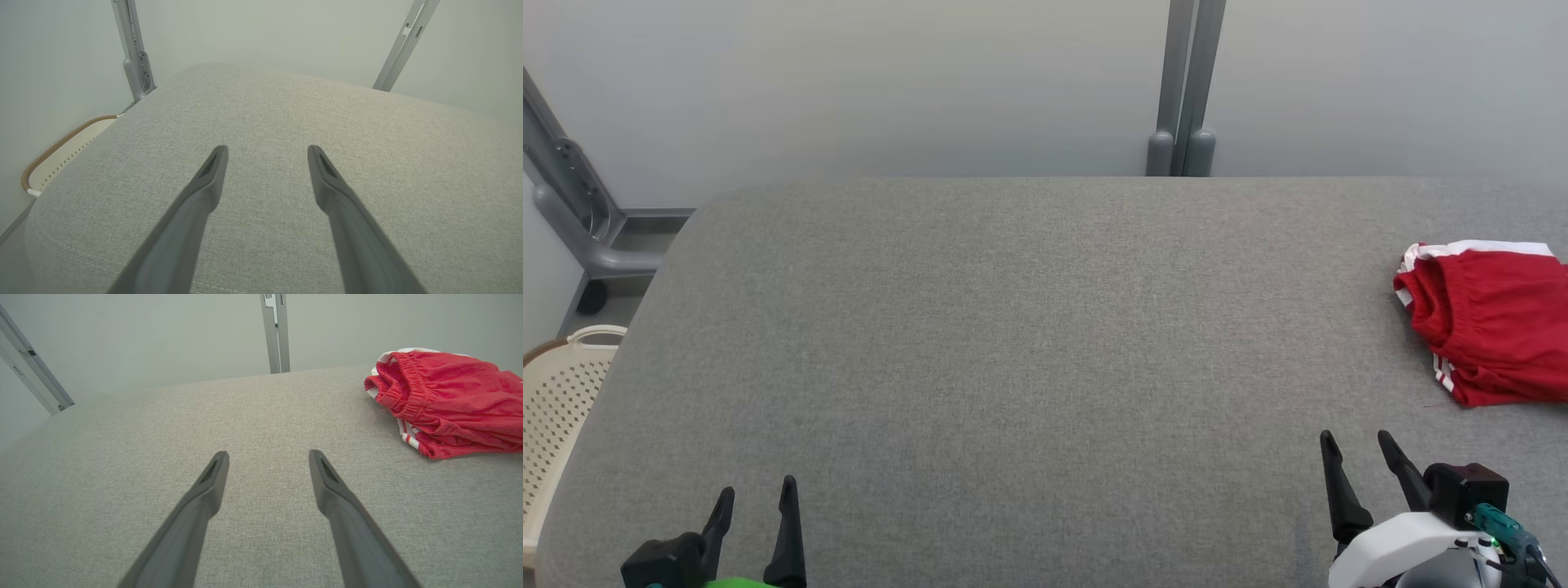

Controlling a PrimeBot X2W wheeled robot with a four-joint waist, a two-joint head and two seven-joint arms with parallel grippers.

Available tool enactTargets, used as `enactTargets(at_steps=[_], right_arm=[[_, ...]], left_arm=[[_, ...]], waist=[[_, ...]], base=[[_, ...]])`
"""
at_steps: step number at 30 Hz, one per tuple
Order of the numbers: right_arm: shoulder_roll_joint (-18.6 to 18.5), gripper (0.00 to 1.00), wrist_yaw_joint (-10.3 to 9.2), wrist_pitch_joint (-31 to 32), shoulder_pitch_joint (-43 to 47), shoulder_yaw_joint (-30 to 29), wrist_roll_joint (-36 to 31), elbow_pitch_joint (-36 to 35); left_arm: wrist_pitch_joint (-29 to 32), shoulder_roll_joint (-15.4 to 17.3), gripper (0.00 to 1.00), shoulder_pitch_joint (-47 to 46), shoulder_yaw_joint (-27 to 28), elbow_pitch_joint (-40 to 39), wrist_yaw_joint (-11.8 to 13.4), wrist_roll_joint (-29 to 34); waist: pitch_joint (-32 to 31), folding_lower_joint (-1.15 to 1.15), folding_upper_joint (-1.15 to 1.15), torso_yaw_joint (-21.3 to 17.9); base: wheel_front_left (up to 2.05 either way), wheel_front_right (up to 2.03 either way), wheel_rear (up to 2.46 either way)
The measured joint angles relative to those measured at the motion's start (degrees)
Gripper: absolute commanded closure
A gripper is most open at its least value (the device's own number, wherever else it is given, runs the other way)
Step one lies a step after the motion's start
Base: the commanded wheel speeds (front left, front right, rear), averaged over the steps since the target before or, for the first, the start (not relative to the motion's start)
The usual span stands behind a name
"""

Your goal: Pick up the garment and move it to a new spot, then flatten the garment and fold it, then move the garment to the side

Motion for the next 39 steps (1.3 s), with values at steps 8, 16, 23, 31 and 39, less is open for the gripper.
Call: enactTargets(at_steps=[8,16,23,31,39], right_arm=[[0.0,0.00,0.00,0.0,0.0,0.1,0.1,0.1],[0.0,0.00,0.00,0.1,-0.1,0.2,0.0,0.2],[0.2,1.00,0.00,0.3,0.4,0.2,0.0,1.3],[0.5,1.00,0.00,1.9,0.9,-0.7,6.7,2.4],[0.5,1.00,0.00,2.9,0.8,-1.1,15.0,1.4]], left_arm=[[0.0,-0.1,0.00,-0.1,-0.5,0.4,-0.3,-0.2],[0.3,0.0,0.00,-0.6,-0.9,0.7,-0.5,-0.4],[0.5,-0.7,1.00,-0.2,-1.5,1.9,-0.5,-0.4],[2.2,-2.8,1.00,0.1,-0.1,3.0,-1.7,-4.9],[4.2,-4.4,1.00,-1.3,2.3,3.7,-3.6,-10.6]], waist=[[0.4,0.00,0.00,0.3],[0.5,0.00,0.00,0.2],[0.6,0.00,0.00,0.0],[0.8,0.00,0.00,-0.1],[1.0,0.00,0.00,-0.4]], base=[[0.00,0.00,0.00],[0.00,0.00,0.00],[0.00,0.00,0.00],[0.00,0.00,0.00],[0.00,0.00,0.00]])
